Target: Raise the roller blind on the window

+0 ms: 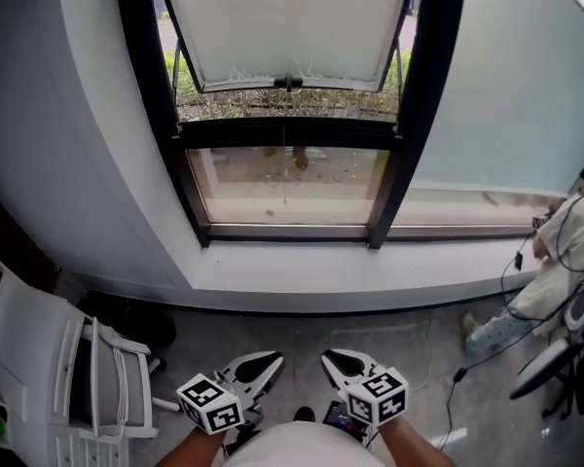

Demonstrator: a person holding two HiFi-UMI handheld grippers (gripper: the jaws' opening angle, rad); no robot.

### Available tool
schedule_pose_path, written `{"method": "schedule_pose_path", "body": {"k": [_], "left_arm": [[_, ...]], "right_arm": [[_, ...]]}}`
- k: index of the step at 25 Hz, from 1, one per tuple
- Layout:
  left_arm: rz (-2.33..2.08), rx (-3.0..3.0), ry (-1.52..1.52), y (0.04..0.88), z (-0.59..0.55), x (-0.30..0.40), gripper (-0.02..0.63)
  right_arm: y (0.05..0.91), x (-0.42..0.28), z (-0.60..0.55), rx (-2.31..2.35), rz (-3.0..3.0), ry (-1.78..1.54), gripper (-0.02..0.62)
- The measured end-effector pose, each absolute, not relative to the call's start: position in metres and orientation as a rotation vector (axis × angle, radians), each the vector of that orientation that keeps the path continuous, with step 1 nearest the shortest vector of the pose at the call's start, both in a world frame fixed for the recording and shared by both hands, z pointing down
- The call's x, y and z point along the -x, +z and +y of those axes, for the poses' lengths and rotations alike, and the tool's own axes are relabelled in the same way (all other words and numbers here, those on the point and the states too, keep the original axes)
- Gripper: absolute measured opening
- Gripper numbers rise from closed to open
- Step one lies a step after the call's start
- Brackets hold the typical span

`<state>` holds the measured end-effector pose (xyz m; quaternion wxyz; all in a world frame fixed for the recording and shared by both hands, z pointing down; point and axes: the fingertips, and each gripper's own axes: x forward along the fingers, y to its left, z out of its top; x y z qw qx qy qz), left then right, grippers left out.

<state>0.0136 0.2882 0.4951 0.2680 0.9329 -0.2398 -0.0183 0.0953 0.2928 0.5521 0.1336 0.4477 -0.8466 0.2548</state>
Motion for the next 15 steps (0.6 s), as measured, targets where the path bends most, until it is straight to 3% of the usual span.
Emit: {"method": "schedule_pose_path", "body": {"k": [15], "left_arm": [[-0.645,-2.544,-0.024,0.498,0.223,-0.019,0.025]], "right_arm": [[0.558,-0.092,0.229,-1.274,-2.461,0.706,0.028]]}}
